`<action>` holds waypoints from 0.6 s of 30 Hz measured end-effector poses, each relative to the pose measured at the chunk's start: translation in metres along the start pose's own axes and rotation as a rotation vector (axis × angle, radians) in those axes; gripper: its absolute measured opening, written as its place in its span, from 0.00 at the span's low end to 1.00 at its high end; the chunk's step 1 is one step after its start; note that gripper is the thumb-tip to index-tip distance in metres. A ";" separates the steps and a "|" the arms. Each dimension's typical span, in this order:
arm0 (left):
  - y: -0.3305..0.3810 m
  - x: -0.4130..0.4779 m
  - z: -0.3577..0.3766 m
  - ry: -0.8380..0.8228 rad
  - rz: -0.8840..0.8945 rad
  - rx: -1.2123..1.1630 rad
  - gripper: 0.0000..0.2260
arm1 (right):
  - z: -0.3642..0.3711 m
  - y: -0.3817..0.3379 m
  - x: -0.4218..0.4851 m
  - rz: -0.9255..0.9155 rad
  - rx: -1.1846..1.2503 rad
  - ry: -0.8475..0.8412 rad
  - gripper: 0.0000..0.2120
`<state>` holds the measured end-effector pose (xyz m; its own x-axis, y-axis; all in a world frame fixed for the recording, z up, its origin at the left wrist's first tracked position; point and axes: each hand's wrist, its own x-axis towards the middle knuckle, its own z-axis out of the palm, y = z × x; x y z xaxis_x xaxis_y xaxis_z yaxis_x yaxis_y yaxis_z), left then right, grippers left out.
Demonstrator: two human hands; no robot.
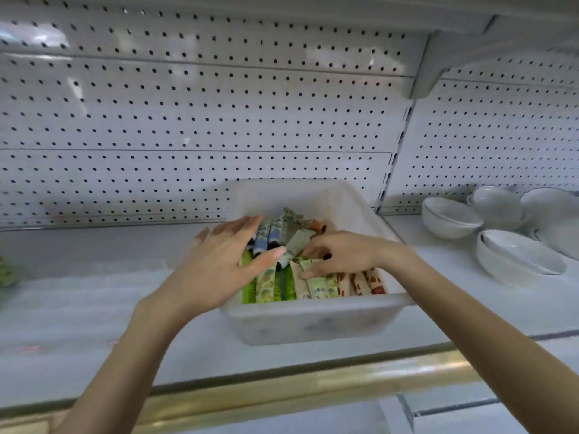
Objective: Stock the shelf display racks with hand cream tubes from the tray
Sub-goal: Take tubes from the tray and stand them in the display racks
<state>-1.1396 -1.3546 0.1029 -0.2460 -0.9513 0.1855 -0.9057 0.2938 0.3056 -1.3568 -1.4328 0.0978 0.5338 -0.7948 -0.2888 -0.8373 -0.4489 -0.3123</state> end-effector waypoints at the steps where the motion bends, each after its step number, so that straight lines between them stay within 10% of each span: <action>1: 0.001 -0.001 0.001 0.000 -0.018 0.005 0.43 | 0.000 0.000 -0.001 -0.013 0.005 0.024 0.27; 13: 0.002 -0.003 -0.006 0.186 -0.056 -0.102 0.27 | -0.024 -0.017 -0.024 -0.221 0.552 0.031 0.07; 18: 0.009 -0.004 -0.013 0.077 -0.005 -0.640 0.15 | -0.041 -0.044 -0.034 -0.388 0.696 0.157 0.02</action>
<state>-1.1423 -1.3471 0.1175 -0.1951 -0.9505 0.2418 -0.5155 0.3091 0.7992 -1.3429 -1.4026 0.1581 0.7045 -0.7063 0.0699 -0.3032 -0.3885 -0.8701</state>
